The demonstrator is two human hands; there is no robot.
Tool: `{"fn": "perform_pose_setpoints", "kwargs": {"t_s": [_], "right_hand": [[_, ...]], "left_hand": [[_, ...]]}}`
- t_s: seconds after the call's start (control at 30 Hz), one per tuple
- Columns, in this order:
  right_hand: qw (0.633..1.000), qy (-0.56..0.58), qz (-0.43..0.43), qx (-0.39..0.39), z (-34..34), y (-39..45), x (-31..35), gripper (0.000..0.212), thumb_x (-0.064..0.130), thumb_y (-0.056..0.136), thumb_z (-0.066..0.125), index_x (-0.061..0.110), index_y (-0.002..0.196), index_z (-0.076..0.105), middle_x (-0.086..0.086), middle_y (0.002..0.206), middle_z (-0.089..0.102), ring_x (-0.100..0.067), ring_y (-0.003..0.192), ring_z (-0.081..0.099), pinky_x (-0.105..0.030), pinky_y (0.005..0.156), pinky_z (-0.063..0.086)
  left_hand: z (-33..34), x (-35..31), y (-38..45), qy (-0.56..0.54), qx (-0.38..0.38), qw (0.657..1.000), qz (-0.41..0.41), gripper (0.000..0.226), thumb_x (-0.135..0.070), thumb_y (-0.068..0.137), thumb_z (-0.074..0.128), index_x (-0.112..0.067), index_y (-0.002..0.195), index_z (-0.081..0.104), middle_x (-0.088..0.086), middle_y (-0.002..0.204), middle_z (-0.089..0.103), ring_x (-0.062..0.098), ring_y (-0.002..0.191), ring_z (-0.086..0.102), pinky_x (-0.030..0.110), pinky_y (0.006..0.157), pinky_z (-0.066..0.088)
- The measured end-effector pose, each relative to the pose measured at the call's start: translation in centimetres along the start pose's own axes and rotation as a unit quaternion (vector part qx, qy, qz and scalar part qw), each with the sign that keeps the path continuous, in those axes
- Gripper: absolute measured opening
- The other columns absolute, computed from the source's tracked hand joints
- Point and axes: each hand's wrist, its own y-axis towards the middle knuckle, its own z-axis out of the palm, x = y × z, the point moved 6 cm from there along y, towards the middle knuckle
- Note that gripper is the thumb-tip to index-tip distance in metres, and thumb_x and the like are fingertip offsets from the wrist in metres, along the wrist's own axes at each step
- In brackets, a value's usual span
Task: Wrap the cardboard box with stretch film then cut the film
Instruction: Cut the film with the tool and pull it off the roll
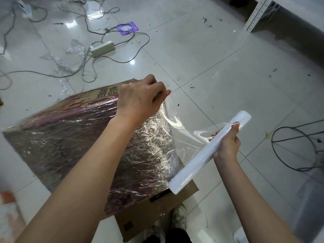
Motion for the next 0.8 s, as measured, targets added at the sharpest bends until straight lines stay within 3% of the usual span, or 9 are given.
{"fn": "perform_pose_setpoints", "kwargs": {"t_s": [0.4, 0.53, 0.7, 0.8], "right_hand": [[0.997, 0.039, 0.052, -0.040, -2.0, 1.1, -1.1, 0.046, 0.055, 0.092, 0.042, 0.011, 0.102, 0.052, -0.005, 0.072, 0.058, -0.018, 0.063, 0.057, -0.026, 0.062, 0.048], [0.996, 0.035, 0.067, -0.039, -2.4, 1.3, -1.5, 0.044, 0.055, 0.092, 0.042, 0.013, 0.102, 0.049, -0.002, 0.071, 0.056, -0.015, 0.062, 0.054, -0.028, 0.067, 0.046], [0.995, 0.033, 0.064, 0.076, -0.2, 1.4, -0.8, 0.050, 0.055, 0.091, 0.039, 0.012, 0.114, 0.051, -0.003, 0.068, 0.063, -0.018, 0.062, 0.064, -0.030, 0.064, 0.049], [0.979, 0.057, 0.064, 0.186, 1.0, 1.0, -0.3, 0.035, 0.035, 0.089, 0.040, 0.009, 0.113, 0.040, -0.010, 0.063, 0.059, -0.030, 0.070, 0.066, -0.046, 0.079, 0.052]], "left_hand": [[0.2, -0.1, 0.1, -0.010, 0.005, 1.000, -0.008, 0.034, -0.047, 0.091, 0.051, -0.022, 0.078, 0.070, -0.004, 0.075, 0.063, 0.027, 0.046, 0.057, 0.022, 0.052, 0.026], [0.1, -0.1, 0.0, -0.009, 0.006, 1.000, -0.010, 0.033, -0.046, 0.091, 0.051, -0.022, 0.077, 0.070, -0.004, 0.074, 0.063, 0.027, 0.046, 0.057, 0.022, 0.052, 0.025], [0.3, -0.4, 0.0, -0.001, 0.007, 1.000, -0.010, 0.033, -0.047, 0.090, 0.051, -0.023, 0.077, 0.070, -0.004, 0.074, 0.063, 0.028, 0.048, 0.058, 0.023, 0.052, 0.026], [0.0, 0.1, 0.0, -0.005, 0.007, 1.000, -0.020, 0.032, -0.047, 0.090, 0.052, -0.022, 0.078, 0.070, -0.004, 0.075, 0.063, 0.029, 0.049, 0.058, 0.023, 0.052, 0.026]]}}
